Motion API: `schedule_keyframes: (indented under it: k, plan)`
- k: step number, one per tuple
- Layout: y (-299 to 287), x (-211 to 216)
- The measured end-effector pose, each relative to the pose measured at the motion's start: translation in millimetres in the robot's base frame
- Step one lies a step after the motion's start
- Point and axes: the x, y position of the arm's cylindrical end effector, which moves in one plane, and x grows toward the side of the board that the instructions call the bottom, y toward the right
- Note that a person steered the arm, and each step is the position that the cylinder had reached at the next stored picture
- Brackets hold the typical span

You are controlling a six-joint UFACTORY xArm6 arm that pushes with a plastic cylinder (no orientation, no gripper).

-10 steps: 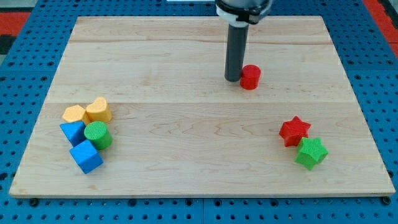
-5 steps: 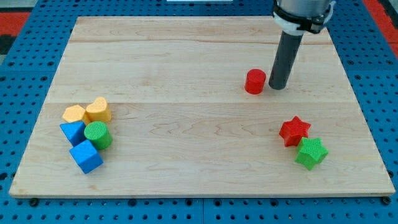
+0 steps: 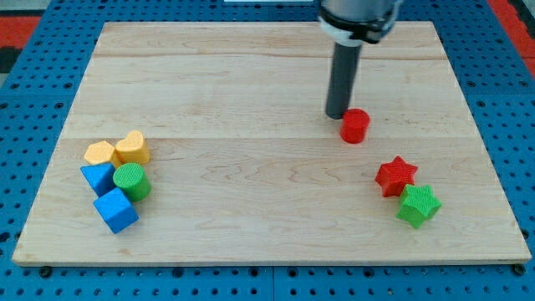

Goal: Push the red circle closer to the red star

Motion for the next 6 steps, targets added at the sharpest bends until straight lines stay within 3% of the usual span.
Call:
schedule_keyframes:
  k: [4, 6]
  plan:
    - [17.0, 34.7]
    - [21.3, 22.6]
